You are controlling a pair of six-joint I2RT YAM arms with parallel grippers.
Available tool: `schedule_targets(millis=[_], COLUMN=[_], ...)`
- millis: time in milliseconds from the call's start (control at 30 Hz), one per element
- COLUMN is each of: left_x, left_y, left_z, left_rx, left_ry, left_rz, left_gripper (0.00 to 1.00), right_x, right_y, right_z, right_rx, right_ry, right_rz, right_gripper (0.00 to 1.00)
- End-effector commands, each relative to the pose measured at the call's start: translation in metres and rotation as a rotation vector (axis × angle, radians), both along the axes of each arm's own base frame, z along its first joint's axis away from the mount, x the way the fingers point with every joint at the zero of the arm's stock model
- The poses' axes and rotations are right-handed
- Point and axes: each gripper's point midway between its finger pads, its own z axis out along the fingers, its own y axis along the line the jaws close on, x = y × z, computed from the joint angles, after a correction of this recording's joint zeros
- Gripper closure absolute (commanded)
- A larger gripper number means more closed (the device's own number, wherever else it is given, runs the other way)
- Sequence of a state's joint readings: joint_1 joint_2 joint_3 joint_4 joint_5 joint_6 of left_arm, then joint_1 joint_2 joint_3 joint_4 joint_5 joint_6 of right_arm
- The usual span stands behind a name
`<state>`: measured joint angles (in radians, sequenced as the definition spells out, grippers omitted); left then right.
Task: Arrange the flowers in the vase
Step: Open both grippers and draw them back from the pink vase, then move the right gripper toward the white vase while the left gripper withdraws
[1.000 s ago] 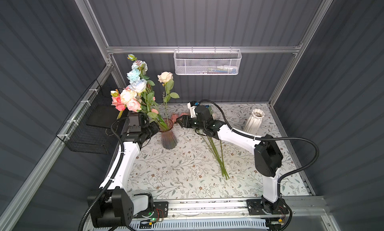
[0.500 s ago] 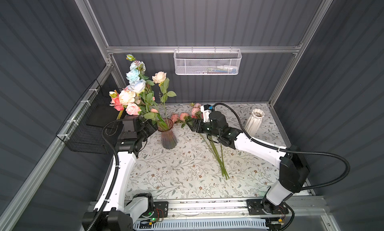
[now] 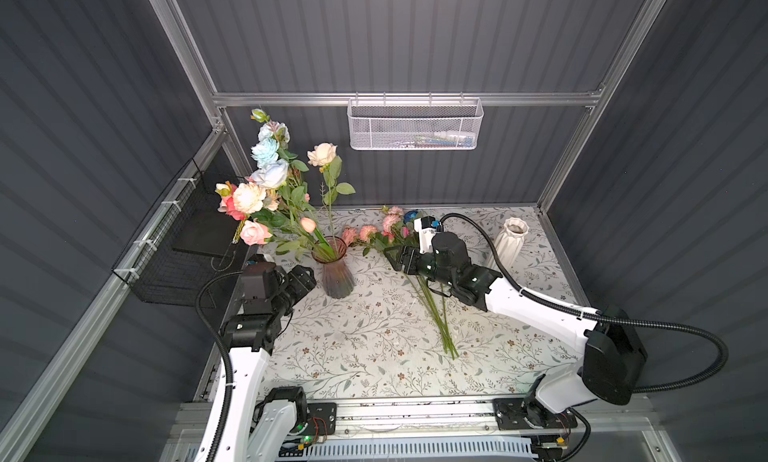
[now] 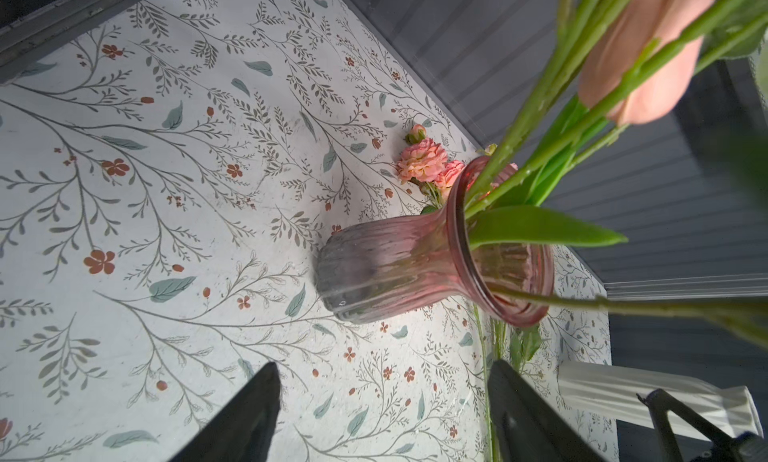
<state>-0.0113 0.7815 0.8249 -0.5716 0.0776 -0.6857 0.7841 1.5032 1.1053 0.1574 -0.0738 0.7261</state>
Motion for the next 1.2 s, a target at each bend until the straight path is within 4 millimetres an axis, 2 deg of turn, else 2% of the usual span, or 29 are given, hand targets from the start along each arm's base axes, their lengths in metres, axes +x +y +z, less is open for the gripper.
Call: schedule_targets(millis=[0, 100, 267, 433, 533, 667, 867, 1000, 1167], left_x=[-0.016, -0.026, -0.040, -0.043, -0.046, -0.051, -0.051, -0.046, -0.041], left_y=[0.001, -0.001, -0.013, -0.044, -0.059, -0.070, -0.083, -0.089, -0.097], left_z=[-0.016, -0.022, -0.031, -0.046, -0.057, -0.068, -0.069, -0.066, -0.060], left_rx=[-0.002, -0.001, -0.049, -0.182, -0.229, -0.254, -0.290, -0.302, -0.317], left_ry=[0.054, 0.054, 0.052, 0.047, 0.059, 0.072, 0.053, 0.039, 0.022], left_rz=[0.000, -0.010, -0.062, -0.176, -0.241, -0.294, -0.362, -0.394, -0.436], left_gripper=[0.18, 0.16, 0.08, 0.04, 0.03, 0.03, 0.02, 0.01, 0.01], right_x=[-0.004, -0.012, -0.028, -0.050, -0.064, -0.079, -0.091, -0.091, -0.071], right_y=[-0.011, -0.021, -0.040, -0.068, -0.089, -0.122, -0.195, -0.243, -0.281], right_z=[0.003, -0.004, -0.029, -0.057, -0.062, -0.043, -0.008, 0.022, 0.055], right_rx=[0.010, 0.003, -0.061, -0.156, -0.212, -0.250, -0.349, -0.347, -0.309], right_ry=[-0.008, 0.004, 0.055, 0.120, 0.139, 0.106, 0.056, 0.013, -0.017], right_rz=[-0.023, -0.028, -0.038, -0.053, -0.073, -0.135, -0.350, -0.527, -0.680], right_gripper=[0.20, 0.19, 0.19, 0.19, 0.19, 0.18, 0.17, 0.14, 0.13])
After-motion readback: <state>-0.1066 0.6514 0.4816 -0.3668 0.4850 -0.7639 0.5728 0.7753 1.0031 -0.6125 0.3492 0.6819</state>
